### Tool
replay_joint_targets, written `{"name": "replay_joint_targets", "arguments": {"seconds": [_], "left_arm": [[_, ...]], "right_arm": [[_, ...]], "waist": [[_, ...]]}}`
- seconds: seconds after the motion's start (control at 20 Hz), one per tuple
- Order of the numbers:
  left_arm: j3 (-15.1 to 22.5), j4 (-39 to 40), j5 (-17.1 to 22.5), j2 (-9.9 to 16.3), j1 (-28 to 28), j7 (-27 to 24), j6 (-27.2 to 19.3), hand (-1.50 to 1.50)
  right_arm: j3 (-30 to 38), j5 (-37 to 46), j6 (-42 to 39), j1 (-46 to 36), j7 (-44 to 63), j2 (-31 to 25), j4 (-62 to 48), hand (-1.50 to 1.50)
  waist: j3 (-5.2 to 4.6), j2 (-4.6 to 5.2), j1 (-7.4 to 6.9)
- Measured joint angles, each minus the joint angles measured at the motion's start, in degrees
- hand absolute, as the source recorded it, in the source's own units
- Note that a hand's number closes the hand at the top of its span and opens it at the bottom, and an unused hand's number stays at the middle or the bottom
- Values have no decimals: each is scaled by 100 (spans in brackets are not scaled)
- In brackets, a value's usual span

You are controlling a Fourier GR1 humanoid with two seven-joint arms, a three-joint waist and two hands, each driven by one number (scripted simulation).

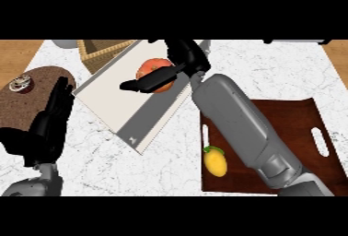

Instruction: Pick the squash from the tray and place it in the tiered shelf

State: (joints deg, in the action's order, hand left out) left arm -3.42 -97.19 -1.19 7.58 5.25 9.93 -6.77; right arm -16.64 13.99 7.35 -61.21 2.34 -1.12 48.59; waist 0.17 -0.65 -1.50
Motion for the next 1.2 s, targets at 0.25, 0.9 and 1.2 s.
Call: {"name": "replay_joint_targets", "arguments": {"seconds": [0.25,0.9,1.2], "left_arm": [[-59,6,4,28,10,19,20,0],[-66,-144,-66,-40,-188,-8,-35,0],[-93,-172,-61,-18,-210,1,2,0]], "right_arm": [[61,-494,-72,-191,-332,11,-254,-150],[1349,-1319,-302,-379,30,-665,-179,-150],[1910,-1618,-993,-156,22,-1597,-413,-150]], "waist": [[0,18,24],[-17,59,121],[-18,75,115]]}}
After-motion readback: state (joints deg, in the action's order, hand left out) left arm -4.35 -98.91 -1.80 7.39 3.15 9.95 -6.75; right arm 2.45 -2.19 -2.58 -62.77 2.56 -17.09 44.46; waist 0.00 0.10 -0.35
